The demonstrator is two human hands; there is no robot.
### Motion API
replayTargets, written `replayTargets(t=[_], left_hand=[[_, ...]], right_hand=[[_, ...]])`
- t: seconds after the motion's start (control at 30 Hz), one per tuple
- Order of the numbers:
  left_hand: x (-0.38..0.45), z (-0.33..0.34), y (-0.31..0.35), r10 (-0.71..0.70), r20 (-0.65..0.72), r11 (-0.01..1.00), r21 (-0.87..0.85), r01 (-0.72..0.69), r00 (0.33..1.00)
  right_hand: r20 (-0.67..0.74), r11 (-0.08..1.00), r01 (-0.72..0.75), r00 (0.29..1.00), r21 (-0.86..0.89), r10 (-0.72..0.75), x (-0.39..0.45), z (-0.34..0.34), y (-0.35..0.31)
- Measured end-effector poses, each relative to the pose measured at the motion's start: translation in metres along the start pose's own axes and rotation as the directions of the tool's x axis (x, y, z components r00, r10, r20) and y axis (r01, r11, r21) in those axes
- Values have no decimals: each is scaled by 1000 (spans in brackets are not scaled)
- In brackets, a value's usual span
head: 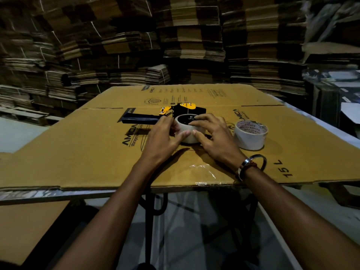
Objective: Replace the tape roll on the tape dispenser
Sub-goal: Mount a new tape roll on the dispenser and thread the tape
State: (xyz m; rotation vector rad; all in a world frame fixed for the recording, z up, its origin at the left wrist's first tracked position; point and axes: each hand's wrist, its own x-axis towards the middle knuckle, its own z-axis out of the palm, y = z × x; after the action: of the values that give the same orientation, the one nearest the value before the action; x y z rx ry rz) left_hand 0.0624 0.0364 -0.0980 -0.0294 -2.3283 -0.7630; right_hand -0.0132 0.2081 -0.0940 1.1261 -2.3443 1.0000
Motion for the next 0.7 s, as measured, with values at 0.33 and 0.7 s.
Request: replayTargets(t=[0.33,0.7], left_hand=[[-1,-2,1,-5,12,1000,10,5,1000],[-3,9,11,94,-63,924,376,-64,994]], right_hand=[[-21,1000,4,1000,-6,-4,0,1,0],[-40,997,32,999,-72,-35,2,4,-2]])
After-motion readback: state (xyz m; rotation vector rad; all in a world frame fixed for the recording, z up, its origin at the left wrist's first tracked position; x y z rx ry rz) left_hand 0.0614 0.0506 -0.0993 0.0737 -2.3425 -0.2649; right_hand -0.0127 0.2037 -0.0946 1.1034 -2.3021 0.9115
